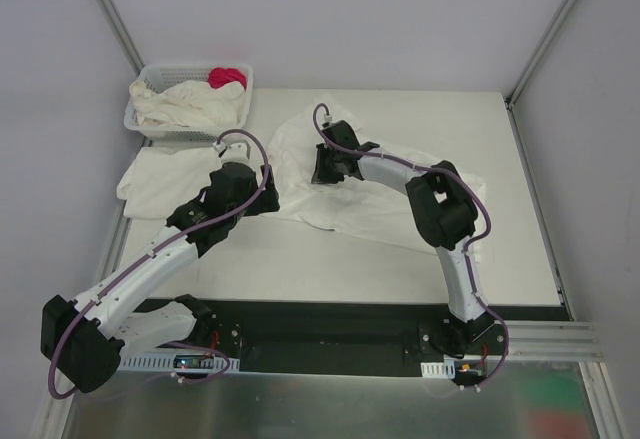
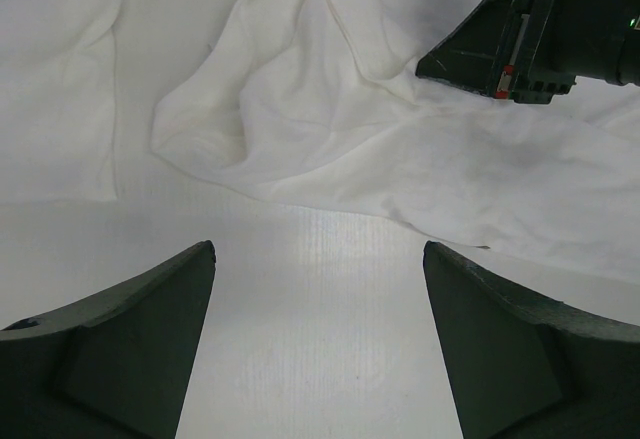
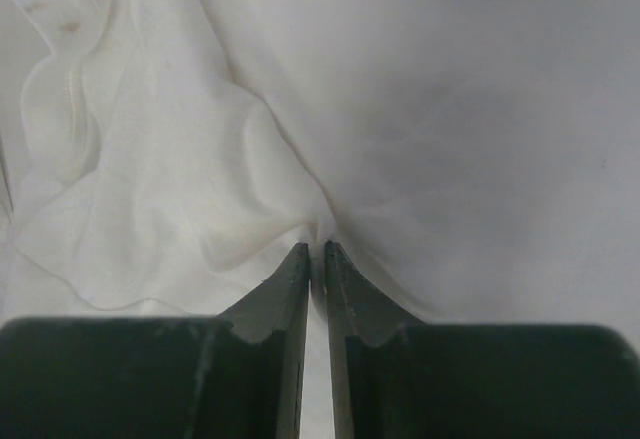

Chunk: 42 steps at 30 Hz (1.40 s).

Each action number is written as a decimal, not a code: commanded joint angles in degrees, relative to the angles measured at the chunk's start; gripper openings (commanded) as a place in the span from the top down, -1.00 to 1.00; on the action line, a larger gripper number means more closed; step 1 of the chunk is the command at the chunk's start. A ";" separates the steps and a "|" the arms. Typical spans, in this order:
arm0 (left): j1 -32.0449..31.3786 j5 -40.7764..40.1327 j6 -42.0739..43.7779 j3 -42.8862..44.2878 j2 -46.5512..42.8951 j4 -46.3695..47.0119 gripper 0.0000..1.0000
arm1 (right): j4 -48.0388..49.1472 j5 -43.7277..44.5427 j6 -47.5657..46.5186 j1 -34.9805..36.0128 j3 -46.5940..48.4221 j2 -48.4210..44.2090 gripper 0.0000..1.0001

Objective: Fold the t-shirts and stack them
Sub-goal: Fold the flattened tshirt in 1/3 of the way

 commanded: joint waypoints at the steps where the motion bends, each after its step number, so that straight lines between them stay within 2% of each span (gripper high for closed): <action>1: -0.45 -0.06 0.61 1.05 -1.46 1.42 -0.68 | 1.17 -0.47 0.20 -0.12 1.87 -0.15 0.70; 15: -0.45 0.46 0.44 0.43 -1.90 1.42 -0.68 | -0.15 0.32 -0.95 -0.12 3.71 0.11 0.70; 20: -0.45 0.46 0.44 0.26 -2.25 1.42 -0.68 | -0.85 0.85 -1.74 -0.74 5.20 0.64 0.98; 24: -0.45 0.29 0.26 -0.01 -2.52 1.42 -0.68 | -0.77 1.29 -2.17 -0.91 5.21 0.55 0.98; 28: -0.45 0.20 0.26 0.08 -2.60 1.50 -0.68 | -0.86 1.38 -2.61 -1.70 5.21 0.55 0.79; 34: -0.45 -0.06 0.35 -0.09 -3.04 1.42 -0.68 | -0.33 1.20 -2.44 -2.06 4.07 -0.07 0.69; 42: -0.45 0.11 0.43 0.26 -2.60 1.42 -0.68 | 0.11 0.41 -2.00 -1.97 3.80 -0.15 0.71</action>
